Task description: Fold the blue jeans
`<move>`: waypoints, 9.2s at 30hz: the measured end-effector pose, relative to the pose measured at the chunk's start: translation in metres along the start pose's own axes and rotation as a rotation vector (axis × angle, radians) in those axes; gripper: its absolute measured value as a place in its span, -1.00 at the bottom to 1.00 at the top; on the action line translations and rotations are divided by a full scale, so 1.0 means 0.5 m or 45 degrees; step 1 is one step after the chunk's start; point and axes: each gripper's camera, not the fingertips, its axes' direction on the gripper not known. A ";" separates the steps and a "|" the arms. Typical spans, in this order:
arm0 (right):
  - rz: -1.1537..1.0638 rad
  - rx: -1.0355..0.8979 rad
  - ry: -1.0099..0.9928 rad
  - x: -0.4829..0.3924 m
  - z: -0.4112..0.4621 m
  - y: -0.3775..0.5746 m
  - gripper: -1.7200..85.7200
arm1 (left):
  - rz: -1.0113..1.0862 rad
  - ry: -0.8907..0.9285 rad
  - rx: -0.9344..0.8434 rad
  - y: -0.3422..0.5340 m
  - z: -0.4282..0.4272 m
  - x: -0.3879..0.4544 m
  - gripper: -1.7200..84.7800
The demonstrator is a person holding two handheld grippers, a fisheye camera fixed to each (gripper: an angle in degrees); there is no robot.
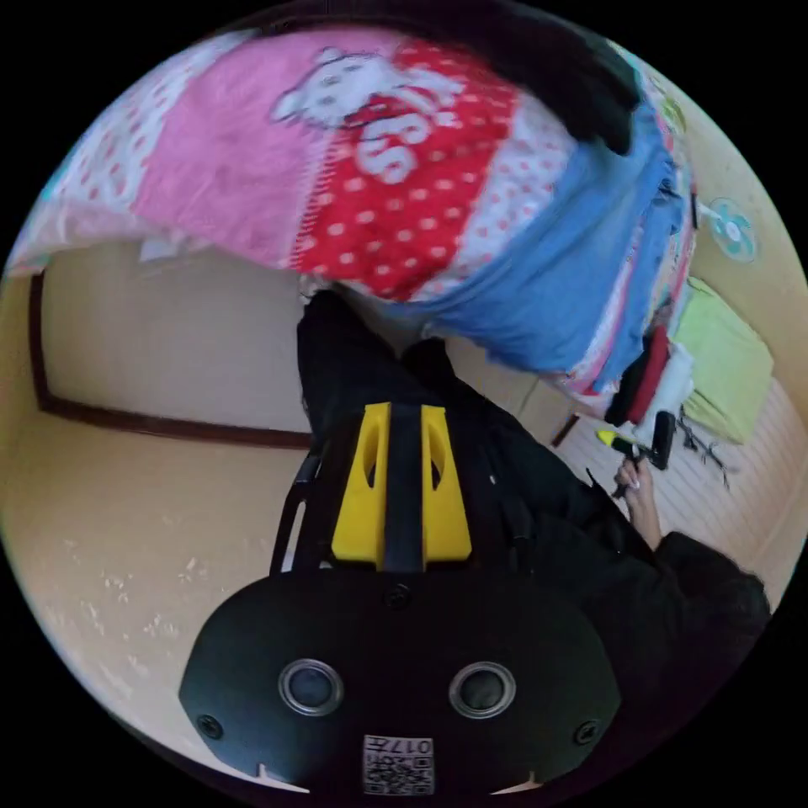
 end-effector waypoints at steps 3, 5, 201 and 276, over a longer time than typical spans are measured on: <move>0.070 0.258 0.190 0.061 -0.164 0.023 -0.81 | 0.348 0.008 -0.069 -0.061 0.075 0.186 -0.78; 0.104 0.388 0.227 0.091 -0.242 0.020 -0.77 | 0.506 0.045 -0.053 -0.111 0.140 0.304 -0.76; -0.866 0.354 -0.630 -0.387 -0.176 -0.074 -0.95 | 0.949 0.925 0.549 0.193 0.049 0.720 -0.98; -0.907 1.014 -0.339 -0.413 -0.751 0.230 -0.89 | 0.832 0.913 0.220 -0.181 0.070 1.340 -0.81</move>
